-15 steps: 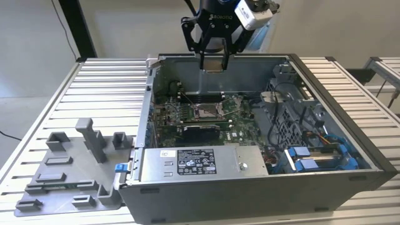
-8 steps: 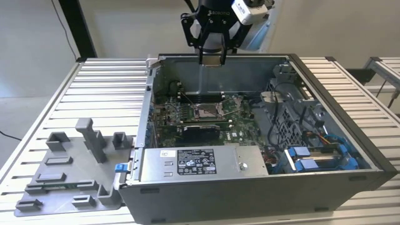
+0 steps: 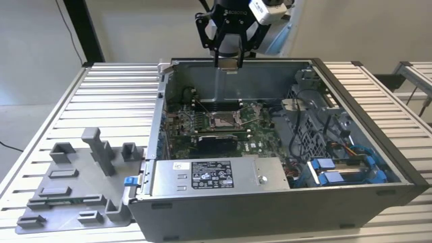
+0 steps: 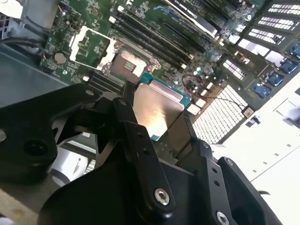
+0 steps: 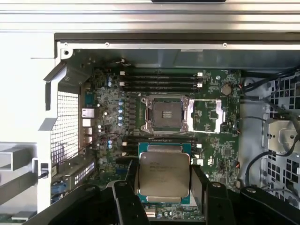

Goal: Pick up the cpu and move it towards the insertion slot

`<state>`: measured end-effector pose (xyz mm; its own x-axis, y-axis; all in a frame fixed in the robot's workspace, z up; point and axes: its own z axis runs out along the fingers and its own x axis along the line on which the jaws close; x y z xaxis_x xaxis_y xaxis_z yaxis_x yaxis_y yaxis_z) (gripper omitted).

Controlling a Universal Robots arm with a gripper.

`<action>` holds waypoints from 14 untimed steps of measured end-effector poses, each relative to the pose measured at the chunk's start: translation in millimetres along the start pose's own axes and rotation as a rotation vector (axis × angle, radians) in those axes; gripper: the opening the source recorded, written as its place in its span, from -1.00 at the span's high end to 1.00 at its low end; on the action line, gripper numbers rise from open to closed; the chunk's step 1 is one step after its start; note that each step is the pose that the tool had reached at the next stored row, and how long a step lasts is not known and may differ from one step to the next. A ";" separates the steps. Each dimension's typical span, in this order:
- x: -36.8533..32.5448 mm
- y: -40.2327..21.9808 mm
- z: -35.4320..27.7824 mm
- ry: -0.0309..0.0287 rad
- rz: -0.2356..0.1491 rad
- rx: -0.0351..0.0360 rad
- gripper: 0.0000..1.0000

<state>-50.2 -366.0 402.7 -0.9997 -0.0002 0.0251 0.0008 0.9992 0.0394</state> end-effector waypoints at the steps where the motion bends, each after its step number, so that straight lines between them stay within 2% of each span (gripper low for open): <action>1: 0.0 0.0 0.0 -0.0001 0.000 -0.0002 1.00; 5: -0.4 1.2 0.3 -0.0001 0.000 -0.0004 1.00; 14: -7.0 13.7 7.5 0.0012 0.011 -0.0006 1.00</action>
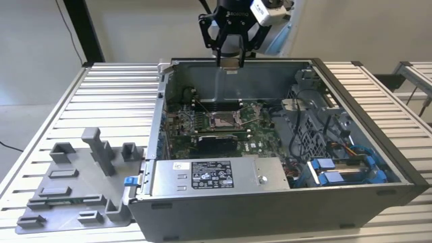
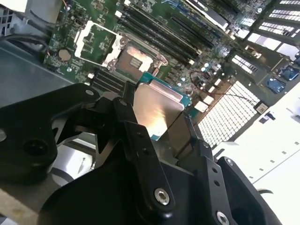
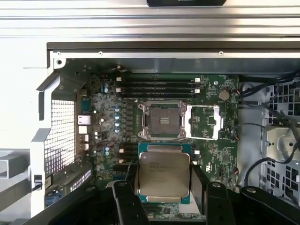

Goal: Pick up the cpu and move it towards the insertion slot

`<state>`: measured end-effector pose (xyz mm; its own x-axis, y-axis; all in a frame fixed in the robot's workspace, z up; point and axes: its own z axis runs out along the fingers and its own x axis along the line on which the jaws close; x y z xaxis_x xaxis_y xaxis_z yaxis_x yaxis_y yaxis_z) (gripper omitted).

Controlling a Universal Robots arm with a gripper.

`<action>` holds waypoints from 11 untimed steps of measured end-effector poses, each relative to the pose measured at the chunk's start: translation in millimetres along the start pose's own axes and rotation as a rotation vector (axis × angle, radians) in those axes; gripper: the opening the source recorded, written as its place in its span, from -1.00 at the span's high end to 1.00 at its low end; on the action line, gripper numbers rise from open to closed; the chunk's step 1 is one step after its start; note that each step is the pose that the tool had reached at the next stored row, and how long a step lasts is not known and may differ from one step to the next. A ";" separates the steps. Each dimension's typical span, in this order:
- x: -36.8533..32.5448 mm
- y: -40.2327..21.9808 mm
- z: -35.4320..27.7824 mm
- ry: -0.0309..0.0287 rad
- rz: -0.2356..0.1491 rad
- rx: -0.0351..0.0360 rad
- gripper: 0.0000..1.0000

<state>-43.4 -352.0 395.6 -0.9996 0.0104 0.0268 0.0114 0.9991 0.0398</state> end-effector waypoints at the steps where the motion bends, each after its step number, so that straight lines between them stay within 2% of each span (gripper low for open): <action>1: -0.7 1.3 0.8 0.0001 0.001 0.0001 1.00; 11: -6.0 20.5 9.2 0.0002 0.008 -0.0002 1.00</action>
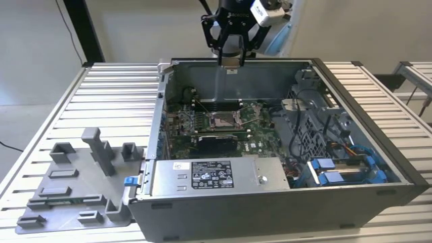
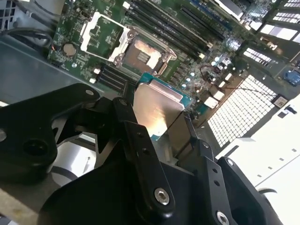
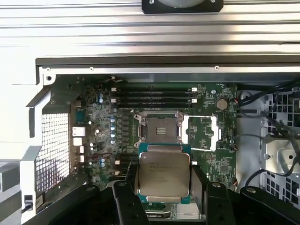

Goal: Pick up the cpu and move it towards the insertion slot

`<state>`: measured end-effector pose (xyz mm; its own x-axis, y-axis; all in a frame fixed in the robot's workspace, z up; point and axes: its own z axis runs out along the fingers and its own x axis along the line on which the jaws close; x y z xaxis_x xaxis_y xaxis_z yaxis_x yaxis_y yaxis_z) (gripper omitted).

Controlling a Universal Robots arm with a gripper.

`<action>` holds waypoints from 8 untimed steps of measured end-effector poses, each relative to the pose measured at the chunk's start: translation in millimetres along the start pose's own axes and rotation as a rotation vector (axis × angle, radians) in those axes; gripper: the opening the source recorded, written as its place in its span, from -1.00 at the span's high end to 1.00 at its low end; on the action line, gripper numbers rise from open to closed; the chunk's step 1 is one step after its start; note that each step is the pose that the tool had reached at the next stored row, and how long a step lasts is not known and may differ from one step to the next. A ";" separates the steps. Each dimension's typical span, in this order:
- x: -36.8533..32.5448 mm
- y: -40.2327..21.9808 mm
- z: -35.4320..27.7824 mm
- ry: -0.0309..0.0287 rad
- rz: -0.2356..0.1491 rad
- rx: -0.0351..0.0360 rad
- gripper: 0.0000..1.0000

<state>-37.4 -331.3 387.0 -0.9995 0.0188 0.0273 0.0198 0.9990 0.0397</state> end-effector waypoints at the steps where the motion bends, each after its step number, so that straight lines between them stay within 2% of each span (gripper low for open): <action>1: -0.5 2.3 0.8 0.0000 0.000 0.0000 1.00; 5: -2.7 10.5 3.2 -0.0001 0.002 -0.0001 1.00; 8: -5.5 12.3 3.6 0.0002 0.002 0.0001 1.00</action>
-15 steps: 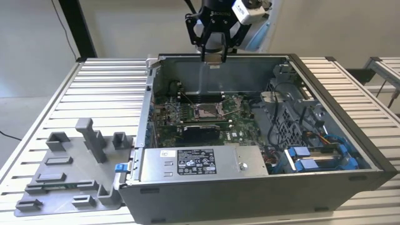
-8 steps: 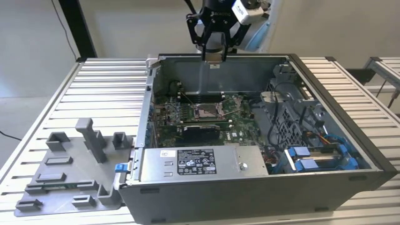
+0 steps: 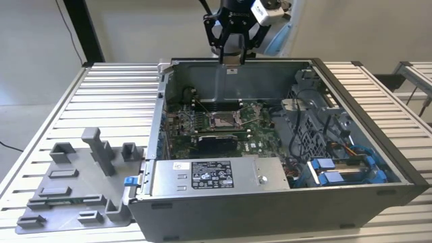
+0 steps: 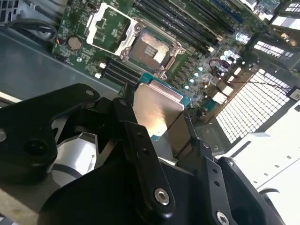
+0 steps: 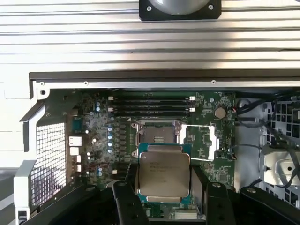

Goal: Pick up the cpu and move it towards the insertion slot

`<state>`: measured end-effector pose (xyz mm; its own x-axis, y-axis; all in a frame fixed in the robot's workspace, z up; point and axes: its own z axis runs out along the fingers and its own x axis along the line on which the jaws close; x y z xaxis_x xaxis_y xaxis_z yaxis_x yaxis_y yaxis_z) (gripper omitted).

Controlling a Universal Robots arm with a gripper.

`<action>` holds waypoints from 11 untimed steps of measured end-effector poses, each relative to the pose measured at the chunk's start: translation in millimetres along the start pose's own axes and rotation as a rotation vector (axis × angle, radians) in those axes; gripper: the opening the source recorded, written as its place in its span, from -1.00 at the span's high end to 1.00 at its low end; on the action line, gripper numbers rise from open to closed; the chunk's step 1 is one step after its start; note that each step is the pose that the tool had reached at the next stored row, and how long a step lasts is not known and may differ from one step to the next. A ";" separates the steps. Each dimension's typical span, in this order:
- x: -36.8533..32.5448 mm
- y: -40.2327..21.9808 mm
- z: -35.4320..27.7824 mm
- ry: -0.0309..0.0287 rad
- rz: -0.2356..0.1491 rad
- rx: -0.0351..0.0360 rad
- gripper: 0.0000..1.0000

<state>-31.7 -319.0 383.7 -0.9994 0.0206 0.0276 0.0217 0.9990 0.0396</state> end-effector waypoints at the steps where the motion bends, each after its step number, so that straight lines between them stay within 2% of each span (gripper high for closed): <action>1: -1.5 0.0 0.0 0.0000 0.000 -0.0001 1.00; 11: -5.2 0.1 0.0 0.0003 0.000 -0.0001 1.00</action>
